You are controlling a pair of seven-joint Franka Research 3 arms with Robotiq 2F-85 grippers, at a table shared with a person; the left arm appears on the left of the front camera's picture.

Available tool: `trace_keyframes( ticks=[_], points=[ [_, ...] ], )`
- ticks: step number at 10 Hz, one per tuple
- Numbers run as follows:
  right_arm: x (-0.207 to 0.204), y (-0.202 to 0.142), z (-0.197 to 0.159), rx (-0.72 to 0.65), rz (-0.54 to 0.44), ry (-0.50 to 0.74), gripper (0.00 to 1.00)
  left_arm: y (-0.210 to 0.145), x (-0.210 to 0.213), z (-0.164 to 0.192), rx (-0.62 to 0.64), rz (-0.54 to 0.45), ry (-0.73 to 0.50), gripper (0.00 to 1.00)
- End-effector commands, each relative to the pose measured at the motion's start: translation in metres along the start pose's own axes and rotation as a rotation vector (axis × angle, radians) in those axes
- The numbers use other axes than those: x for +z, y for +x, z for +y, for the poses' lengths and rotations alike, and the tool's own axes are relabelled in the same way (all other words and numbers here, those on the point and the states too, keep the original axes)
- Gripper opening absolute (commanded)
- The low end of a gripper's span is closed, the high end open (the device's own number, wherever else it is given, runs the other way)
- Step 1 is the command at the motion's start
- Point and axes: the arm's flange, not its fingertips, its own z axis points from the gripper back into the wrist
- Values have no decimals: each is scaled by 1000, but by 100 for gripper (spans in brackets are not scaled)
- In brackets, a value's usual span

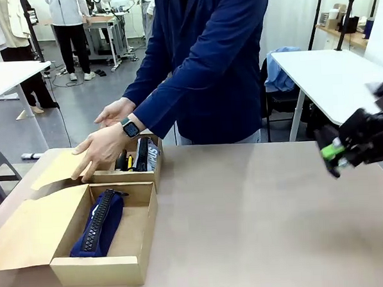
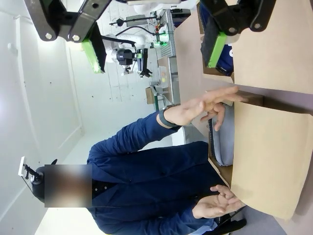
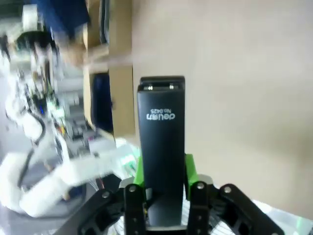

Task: Place items inside the box.
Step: Pick up a Pencil pouch or Stapler and place it inside the Mailer Box closest to the robot.

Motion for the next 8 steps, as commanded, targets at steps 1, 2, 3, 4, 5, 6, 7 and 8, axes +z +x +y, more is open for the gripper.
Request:
trace_keyframes(
  ticks=[1, 2, 3, 4, 5, 6, 7, 8],
  points=[
    [-54, -67, -32, -26, -110, -30, 0, -1, 0, -1, -21, 3, -15, 100],
    [0, 0, 0, 0, 0, 0, 0, -1, 0, -1, -21, 3, -15, 100],
    [0, 0, 0, 0, 0, 0, 0, -1, 0, -1, -21, 3, -15, 100],
    [5, 9, -8, -34, -67, -12, 36, -1, 0, -1, -21, 3, -15, 100],
    [-8, 18, 8, -16, -56, -84, 36, -1, 0, -1, -21, 3, -15, 100],
    [-22, 26, 25, 17, -56, -126, 36, -1, 0, -1, -21, 3, -15, 100],
    [-40, 35, 46, 74, -8, -153, 36, -1, 0, -1, -21, 3, -15, 100],
    [-63, 46, 67, 129, 67, -168, 36, -1, 0, -1, -21, 3, -15, 100]
  ],
)
